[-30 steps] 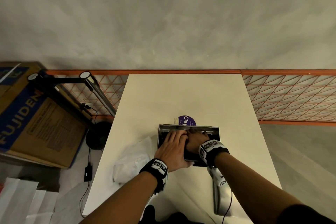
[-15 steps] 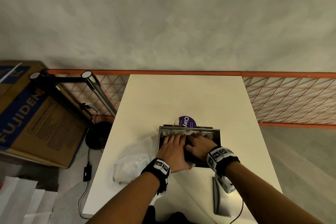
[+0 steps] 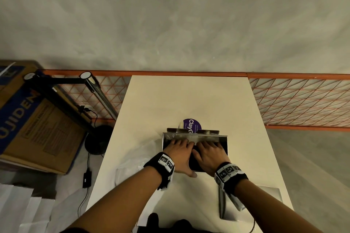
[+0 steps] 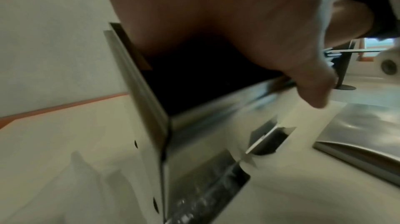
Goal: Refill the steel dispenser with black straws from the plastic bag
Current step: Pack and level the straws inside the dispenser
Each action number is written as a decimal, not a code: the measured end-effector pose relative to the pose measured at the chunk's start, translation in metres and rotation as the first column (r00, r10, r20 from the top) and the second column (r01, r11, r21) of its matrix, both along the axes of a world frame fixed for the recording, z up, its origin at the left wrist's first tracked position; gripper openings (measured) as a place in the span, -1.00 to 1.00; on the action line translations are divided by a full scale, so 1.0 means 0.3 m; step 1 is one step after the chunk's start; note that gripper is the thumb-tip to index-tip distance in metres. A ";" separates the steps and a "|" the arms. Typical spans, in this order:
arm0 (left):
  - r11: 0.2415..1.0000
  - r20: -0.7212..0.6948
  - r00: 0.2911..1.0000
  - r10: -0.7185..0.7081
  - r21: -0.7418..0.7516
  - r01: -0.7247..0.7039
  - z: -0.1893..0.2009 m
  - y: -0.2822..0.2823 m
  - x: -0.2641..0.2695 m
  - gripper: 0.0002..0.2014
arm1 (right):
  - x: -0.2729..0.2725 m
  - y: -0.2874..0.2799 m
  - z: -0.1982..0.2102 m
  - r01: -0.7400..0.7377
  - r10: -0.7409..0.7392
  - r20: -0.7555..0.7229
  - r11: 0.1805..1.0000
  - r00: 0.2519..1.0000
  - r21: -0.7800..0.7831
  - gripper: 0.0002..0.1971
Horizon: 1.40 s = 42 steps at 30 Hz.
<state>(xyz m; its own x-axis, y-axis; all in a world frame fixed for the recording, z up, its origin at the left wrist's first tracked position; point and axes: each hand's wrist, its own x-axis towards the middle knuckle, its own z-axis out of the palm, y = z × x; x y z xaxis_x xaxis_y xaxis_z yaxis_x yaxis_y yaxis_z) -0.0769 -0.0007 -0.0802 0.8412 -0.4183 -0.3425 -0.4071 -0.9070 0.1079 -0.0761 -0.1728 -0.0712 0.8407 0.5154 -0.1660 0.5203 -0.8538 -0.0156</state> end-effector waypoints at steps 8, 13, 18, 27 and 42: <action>0.998 0.039 0.998 0.044 -0.037 -0.043 0.007 0.015 -0.010 0.02 | -0.016 -0.008 0.004 0.015 -0.013 0.047 0.999 0.999 -0.041 -0.42; 0.995 0.096 0.991 0.094 -0.034 -0.091 0.016 0.019 -0.016 0.00 | -0.012 -0.023 -0.033 0.105 -0.104 0.010 0.991 0.994 -0.084 -0.34; 0.995 0.074 0.994 0.086 -0.056 -0.082 0.013 0.018 -0.011 0.01 | -0.014 0.008 -0.017 0.174 -0.172 0.039 0.984 0.984 -0.044 -0.35; 0.994 0.071 0.996 0.050 -0.102 -0.042 0.006 0.007 -0.005 0.02 | -0.021 0.030 0.023 0.096 -0.092 0.036 0.991 0.995 -0.096 -0.27; 0.985 0.284 0.958 0.022 -0.169 0.028 0.000 0.020 -0.064 -0.19 | -0.057 0.018 0.002 0.052 -0.064 0.110 0.992 0.992 0.112 -0.32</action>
